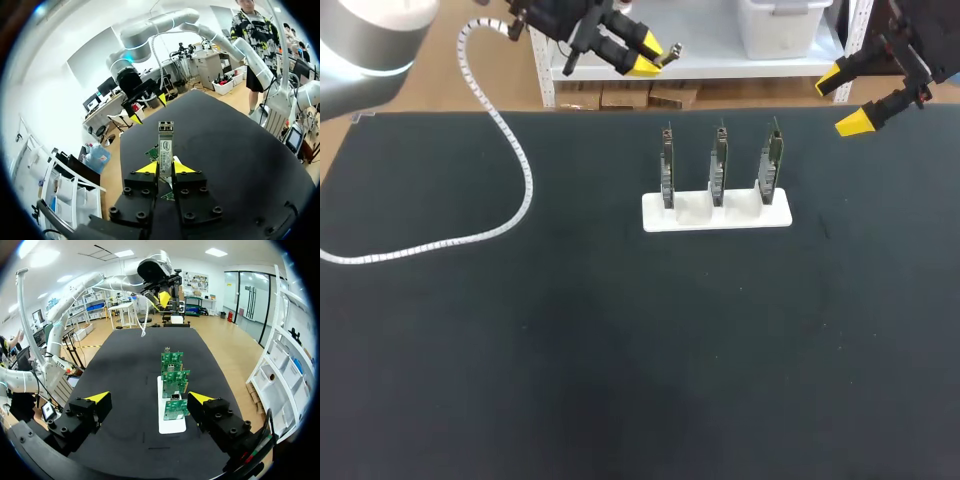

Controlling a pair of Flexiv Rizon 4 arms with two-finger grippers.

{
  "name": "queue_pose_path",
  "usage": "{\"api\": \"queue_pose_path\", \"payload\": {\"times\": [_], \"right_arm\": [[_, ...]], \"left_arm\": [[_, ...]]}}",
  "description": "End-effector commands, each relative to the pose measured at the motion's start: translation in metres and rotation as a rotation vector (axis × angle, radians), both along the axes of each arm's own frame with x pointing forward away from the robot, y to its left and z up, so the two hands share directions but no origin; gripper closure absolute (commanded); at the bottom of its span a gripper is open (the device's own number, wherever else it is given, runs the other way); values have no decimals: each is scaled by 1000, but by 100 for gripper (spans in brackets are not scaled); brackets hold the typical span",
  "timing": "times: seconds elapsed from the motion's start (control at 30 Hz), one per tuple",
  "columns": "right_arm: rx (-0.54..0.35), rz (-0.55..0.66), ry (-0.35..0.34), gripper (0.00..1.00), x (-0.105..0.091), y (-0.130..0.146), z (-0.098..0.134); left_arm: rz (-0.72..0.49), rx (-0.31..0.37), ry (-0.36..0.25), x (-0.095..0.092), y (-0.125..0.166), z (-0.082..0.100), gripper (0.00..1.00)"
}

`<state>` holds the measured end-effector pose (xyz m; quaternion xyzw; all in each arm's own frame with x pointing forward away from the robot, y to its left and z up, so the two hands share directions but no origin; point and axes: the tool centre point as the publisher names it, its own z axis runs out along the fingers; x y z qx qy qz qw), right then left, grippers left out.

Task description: Pick up the optical module with the left hand, and insert it into the network port with the right hand.

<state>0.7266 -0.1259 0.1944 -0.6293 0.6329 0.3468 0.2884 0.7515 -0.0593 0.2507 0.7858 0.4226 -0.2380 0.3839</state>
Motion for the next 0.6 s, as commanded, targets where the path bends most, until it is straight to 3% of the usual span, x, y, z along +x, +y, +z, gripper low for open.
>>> {"api": "queue_pose_path", "payload": {"times": [0.03, 0.07, 0.13, 0.23, 0.3, 0.33, 0.43, 0.5, 0.6], "right_arm": [[0, -1, -2, 0, -1, 0, 0], [0, -1, -2, 0, -1, 0, 0], [0, -1, -2, 0, -1, 0, 0], [0, -1, -2, 0, -1, 0, 0], [0, -1, -2, 0, -1, 0, 0], [0, -1, -2, 0, -1, 0, 0], [0, -1, -2, 0, -1, 0, 0], [0, -1, -2, 0, -1, 0, 0], [0, -1, -2, 0, -1, 0, 0]], "left_arm": [[1, -1, -4, -1, 1, 0, 100], [1, -1, -4, -1, 1, 0, 100], [9, -101, 32, -12, -5, 6, 100], [68, -139, 64, -25, -9, 16, 100], [90, -122, 81, -33, -13, 21, 100], [100, -79, 82, -37, -16, 22, 100], [123, -61, 82, -50, -26, 30, 100], [127, -66, 89, -57, -33, 33, 100], [160, -138, 121, -66, -43, 33, 100]]}}
